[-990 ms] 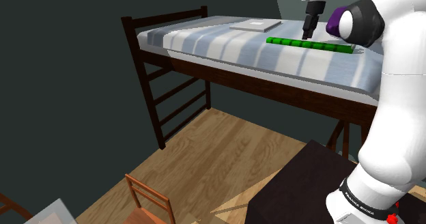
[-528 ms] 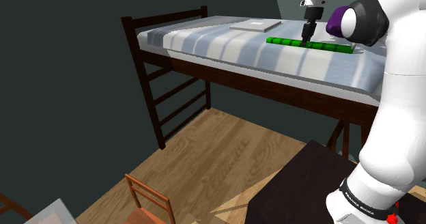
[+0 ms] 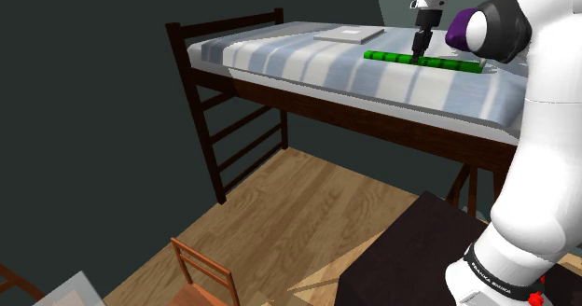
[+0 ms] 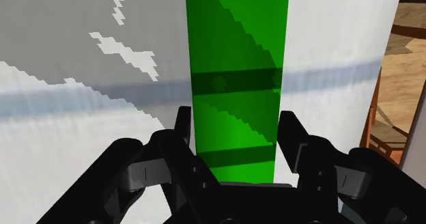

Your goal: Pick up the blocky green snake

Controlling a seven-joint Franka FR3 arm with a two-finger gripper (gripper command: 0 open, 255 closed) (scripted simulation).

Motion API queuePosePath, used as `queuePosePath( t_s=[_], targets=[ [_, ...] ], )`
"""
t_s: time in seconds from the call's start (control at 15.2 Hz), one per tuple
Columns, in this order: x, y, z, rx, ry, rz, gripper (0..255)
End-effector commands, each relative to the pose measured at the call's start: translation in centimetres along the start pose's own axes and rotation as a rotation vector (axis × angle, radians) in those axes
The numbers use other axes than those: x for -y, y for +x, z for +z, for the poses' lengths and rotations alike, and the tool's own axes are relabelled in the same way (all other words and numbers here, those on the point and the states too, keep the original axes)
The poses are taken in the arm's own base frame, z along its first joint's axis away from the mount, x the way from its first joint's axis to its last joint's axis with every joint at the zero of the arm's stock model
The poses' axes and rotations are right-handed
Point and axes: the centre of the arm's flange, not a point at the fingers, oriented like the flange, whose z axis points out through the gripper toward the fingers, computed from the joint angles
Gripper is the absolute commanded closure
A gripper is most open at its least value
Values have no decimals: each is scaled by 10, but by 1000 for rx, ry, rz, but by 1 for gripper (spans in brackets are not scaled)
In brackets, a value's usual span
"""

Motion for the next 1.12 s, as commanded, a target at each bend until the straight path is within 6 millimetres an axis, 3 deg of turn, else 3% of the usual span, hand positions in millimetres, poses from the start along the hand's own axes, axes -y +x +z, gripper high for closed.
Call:
queuePosePath(
  t_s=[0.0,0.92,1.06],
  targets=[
    [1,0,-4,2,2,1,255],
    [9,-2,-77,2,2,1,255],
    [9,-2,-78,2,2,1,255]
  ],
)
